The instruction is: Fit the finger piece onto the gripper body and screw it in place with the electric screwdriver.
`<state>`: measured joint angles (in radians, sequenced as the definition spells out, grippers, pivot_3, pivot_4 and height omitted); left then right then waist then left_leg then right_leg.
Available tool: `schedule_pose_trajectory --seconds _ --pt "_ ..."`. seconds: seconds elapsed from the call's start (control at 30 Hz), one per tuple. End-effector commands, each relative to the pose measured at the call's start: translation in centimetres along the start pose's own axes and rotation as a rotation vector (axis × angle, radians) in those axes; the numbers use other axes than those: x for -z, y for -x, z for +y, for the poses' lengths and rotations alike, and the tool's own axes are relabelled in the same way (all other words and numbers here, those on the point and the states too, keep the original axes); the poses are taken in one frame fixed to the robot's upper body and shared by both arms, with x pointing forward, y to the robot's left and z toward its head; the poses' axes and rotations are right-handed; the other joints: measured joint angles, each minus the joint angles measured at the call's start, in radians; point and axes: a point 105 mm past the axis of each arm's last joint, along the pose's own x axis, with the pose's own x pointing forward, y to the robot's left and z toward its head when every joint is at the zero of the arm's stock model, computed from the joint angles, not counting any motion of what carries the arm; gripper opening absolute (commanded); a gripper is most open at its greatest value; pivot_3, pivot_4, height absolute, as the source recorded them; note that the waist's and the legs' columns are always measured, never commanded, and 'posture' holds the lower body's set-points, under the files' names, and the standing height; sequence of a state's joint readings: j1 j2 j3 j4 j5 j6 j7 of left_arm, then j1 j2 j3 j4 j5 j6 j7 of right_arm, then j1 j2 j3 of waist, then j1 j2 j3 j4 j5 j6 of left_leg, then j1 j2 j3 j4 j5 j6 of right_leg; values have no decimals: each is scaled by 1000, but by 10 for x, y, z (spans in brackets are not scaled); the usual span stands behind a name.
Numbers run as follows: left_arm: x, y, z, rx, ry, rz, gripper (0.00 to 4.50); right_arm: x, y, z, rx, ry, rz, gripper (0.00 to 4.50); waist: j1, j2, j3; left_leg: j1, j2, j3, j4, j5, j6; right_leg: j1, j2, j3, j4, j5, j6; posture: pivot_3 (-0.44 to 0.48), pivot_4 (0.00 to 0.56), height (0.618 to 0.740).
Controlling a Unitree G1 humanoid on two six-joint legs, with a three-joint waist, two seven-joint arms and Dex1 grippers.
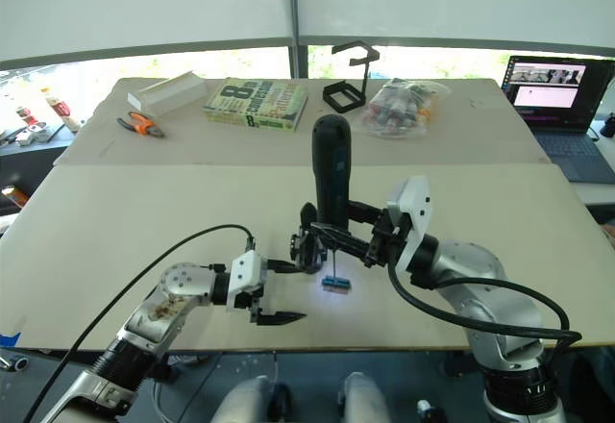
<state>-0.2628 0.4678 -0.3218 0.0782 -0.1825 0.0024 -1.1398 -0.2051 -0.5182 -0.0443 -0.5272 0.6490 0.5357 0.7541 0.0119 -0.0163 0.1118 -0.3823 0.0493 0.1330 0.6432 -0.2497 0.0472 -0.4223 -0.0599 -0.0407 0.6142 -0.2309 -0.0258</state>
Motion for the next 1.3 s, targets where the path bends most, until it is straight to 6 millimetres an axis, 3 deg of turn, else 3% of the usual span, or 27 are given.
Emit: schedule_pose_trajectory --seconds 0.03,0.87,1.3 --pt "-11 4 6 -19 -34 -24 4500 -14 -1 6 -27 47 -48 1923 0 0 0 0 0 0 0 0 0 0 0 0 0 0 0 0 150 740" --pt "-15 5 14 -31 -44 -21 4500 -18 -6 4 -28 42 -47 1923 1 0 0 1 0 0 1 0 0 0 0 0 2 0 0 0 150 740" --pt "-12 4 5 -3 -41 -15 4500 -16 -2 4 -32 44 -25 1923 0 0 0 1 -1 0 2 0 0 1 0 0 2 1 -1 0 150 740"
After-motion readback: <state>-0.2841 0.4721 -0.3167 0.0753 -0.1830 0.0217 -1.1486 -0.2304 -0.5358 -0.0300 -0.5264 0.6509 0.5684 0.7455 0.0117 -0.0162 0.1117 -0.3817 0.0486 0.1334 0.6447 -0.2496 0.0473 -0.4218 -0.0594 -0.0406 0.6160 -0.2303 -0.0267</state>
